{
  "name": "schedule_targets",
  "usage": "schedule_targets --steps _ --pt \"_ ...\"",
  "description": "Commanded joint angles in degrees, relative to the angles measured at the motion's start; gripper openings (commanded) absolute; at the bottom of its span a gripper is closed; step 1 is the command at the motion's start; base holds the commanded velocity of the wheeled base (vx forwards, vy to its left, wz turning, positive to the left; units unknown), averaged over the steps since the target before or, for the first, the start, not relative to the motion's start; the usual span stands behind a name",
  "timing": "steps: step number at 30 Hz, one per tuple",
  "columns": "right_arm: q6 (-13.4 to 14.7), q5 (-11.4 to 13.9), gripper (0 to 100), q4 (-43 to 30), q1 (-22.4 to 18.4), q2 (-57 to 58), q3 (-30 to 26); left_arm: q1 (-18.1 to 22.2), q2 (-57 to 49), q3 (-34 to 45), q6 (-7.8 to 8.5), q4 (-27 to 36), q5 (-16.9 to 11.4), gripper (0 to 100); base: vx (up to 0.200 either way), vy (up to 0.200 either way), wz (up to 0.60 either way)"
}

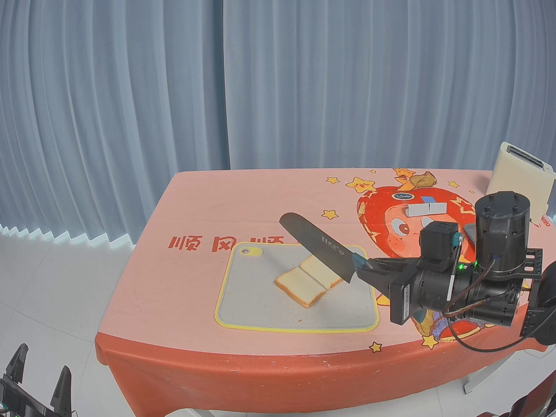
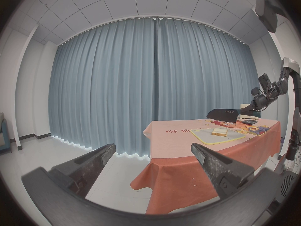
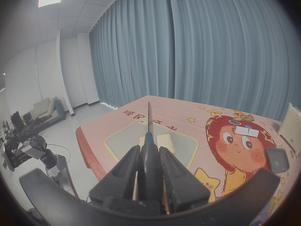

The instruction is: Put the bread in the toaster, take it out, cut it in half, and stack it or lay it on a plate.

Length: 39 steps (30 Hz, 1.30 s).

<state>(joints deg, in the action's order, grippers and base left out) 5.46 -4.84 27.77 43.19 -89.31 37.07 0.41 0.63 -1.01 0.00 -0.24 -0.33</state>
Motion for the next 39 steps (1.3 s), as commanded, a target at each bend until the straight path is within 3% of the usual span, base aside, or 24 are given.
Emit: schedule_targets --steps 1,17,23,39 --pt "-0.01 0.01 0 0.0 0.14 0.8 -0.07 0.02 -0.63 1.01 0.0 -0.02 -0.02 100 0.0 0.0 0.0" --pt "-0.01 -0.17 0 0.0 0.93 1.15 -0.25 0.02 -0.63 1.01 0.0 -0.02 -0.02 100 0.0 0.0 0.0" --pt "0.08 -2.72 0 0.0 3.13 3.7 -2.27 0.02 -0.63 1.01 0.0 -0.02 -0.02 100 0.0 0.0 0.0" --pt "0.16 -2.72 0 0.18 3.21 3.97 -3.15 0.02 -0.63 1.01 0.0 -0.02 -0.02 100 0.0 0.0 0.0"
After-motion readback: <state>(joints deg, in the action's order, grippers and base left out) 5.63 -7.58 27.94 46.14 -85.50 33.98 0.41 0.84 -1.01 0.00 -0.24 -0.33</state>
